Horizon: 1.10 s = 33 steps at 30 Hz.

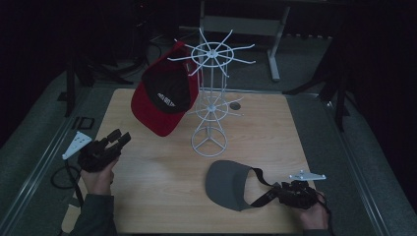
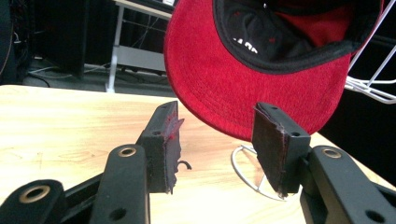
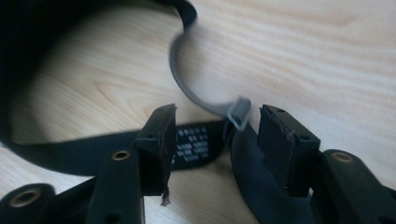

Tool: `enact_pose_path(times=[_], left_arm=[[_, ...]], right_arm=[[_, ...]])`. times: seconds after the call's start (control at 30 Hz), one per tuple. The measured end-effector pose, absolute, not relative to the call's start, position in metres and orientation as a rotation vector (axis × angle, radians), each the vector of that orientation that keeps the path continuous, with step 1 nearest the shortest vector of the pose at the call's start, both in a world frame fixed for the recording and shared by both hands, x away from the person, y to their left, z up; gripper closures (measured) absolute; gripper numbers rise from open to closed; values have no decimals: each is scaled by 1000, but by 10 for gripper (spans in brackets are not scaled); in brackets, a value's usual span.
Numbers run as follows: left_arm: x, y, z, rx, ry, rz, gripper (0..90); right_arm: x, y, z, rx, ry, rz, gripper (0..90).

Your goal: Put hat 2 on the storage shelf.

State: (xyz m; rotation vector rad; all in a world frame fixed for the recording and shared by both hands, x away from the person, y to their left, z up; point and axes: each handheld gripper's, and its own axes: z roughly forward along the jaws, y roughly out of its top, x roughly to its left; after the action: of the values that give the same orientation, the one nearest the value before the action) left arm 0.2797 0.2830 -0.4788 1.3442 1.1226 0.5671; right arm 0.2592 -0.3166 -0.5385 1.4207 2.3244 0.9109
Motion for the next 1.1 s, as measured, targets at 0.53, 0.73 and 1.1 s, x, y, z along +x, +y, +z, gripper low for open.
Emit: enact_pose_path(times=[0.53, 0.73, 1.1], left_arm=[[290, 271, -492, 1410, 1182, 583, 524], [293, 269, -501, 1451, 1213, 616, 524], [298, 269, -516, 1448, 1235, 616, 524]], right_arm=[[285, -321, -544, 1532, 2277, 800, 856], [304, -320, -542, 1519, 2257, 779, 856], [328, -319, -529, 1479, 2194, 799, 857]])
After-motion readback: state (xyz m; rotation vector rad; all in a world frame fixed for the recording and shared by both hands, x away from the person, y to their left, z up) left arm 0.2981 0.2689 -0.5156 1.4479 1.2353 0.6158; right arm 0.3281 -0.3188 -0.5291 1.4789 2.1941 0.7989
